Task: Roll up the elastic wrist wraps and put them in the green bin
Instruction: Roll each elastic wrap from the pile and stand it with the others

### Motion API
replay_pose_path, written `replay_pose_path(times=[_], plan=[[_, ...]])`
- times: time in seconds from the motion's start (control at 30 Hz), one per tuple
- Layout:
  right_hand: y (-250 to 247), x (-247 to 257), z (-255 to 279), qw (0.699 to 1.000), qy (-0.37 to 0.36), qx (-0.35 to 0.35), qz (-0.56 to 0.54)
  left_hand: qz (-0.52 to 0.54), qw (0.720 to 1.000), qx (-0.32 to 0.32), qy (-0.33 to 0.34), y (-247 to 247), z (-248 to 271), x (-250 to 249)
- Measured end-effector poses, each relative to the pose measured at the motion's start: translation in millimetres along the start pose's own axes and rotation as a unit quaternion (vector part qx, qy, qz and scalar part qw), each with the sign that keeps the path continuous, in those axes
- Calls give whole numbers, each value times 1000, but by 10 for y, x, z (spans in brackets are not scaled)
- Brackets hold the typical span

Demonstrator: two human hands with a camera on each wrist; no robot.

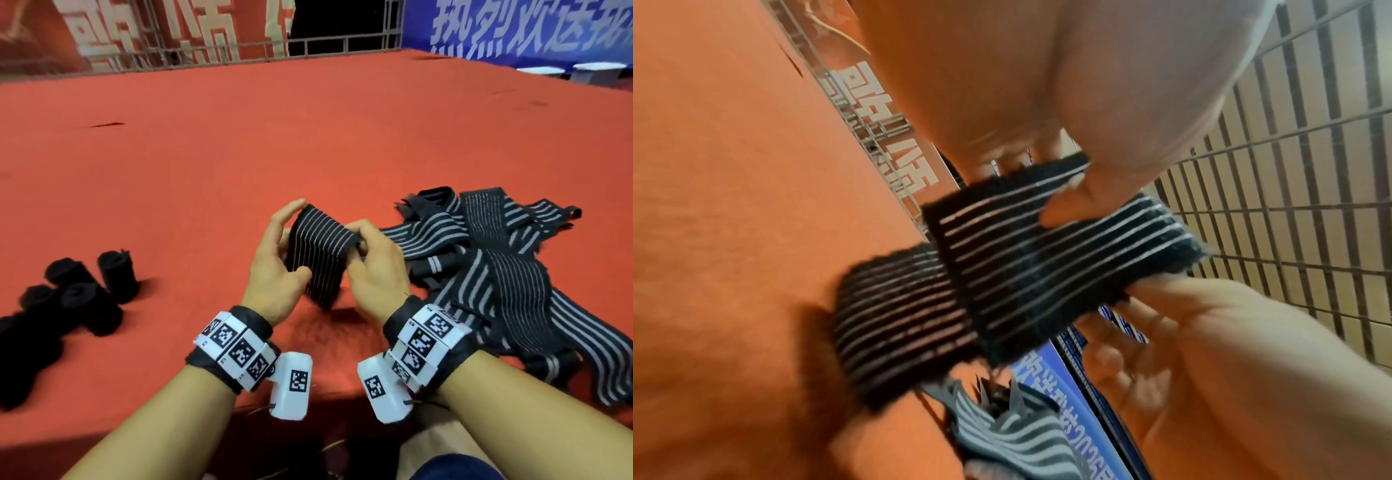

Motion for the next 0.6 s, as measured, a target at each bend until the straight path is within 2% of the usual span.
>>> replay_pose_path(times=[0.1,0.23,0.4,0.6], plan=[[129,-16,-71,997,40,10,-66,2,1000,-15,-9,-180,22,-28],[239,24,-165,983,82,25,-161,-77,996,-23,-31,-366,62,80],[326,26,-149,946,150,44,-282,-94,994,8,-58,-357,164,206],[298,109,-106,915,150,77,-367,-75,995,-11,-68,-316,128,121]])
Point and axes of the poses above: each hand's wrist, its own z-axis away from the middle knuckle, its own y-axis out of the palm, x = y × z, the point moved 6 cm from there along -z, towards the middle knuckle, and after that the axes turned 3 degrees about y, right-handed, at the moved point
